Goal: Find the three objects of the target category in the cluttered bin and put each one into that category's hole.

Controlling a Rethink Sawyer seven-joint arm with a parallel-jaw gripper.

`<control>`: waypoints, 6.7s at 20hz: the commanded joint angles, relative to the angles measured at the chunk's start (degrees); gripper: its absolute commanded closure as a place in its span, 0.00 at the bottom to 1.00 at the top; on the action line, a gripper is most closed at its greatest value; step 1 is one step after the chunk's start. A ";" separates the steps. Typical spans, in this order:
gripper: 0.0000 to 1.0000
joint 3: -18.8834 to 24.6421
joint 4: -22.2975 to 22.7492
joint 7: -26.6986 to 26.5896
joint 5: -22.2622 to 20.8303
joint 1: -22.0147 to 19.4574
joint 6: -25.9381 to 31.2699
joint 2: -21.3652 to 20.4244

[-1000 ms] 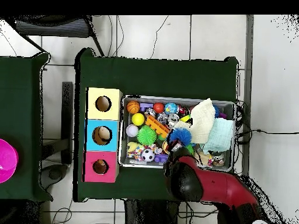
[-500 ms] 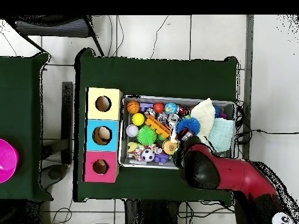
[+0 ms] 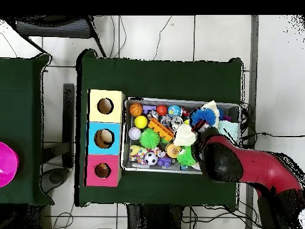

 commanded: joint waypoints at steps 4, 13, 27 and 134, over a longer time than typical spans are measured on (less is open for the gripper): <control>1.00 7.41 -1.79 -15.33 -7.18 -4.49 6.00 1.99; 0.00 8.53 -0.03 -14.20 -9.92 -6.58 6.32 2.67; 0.00 8.86 7.98 -5.97 -5.52 -4.44 6.37 -5.71; 0.00 24.16 -3.00 -54.44 -8.48 1.82 26.36 8.64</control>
